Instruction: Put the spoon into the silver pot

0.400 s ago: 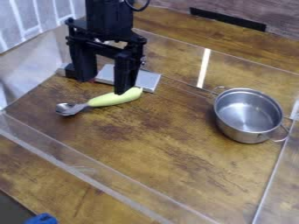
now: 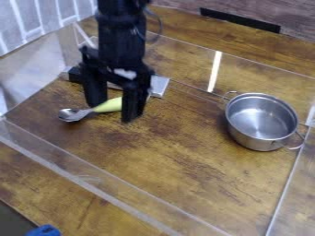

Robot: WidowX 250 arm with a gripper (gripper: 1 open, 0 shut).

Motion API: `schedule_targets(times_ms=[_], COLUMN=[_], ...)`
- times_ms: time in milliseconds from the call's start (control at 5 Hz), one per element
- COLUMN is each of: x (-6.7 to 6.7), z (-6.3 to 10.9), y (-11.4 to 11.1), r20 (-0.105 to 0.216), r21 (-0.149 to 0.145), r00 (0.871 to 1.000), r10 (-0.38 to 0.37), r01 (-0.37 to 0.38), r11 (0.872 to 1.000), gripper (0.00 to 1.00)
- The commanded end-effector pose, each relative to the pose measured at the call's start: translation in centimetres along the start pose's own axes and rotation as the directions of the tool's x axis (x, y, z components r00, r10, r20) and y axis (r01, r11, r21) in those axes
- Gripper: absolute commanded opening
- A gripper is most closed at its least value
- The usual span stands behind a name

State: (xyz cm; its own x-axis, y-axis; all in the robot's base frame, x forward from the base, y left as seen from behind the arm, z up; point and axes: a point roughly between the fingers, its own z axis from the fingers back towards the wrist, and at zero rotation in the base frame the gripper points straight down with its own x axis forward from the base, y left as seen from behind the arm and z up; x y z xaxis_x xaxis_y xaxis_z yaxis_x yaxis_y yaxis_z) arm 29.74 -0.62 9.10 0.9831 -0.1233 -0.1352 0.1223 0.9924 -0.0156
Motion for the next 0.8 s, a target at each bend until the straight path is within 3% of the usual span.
schedule_targets(times_ms=[0,400,600], x=[2.6,2.8,4.1], z=[0.4,0.2,-1.6], y=[0.0,6.3,7.7], r20=[0.095,0.145,0.162], r21=[0.028,0.033,0.032], r00=[0.987,0.986,0.975], r10=[-0.13,-0.083,-0.152], r01=[0.127,0.079,0.149], r11=[0.991,0.996,0.988], gripper=[1.0,1.0,1.0])
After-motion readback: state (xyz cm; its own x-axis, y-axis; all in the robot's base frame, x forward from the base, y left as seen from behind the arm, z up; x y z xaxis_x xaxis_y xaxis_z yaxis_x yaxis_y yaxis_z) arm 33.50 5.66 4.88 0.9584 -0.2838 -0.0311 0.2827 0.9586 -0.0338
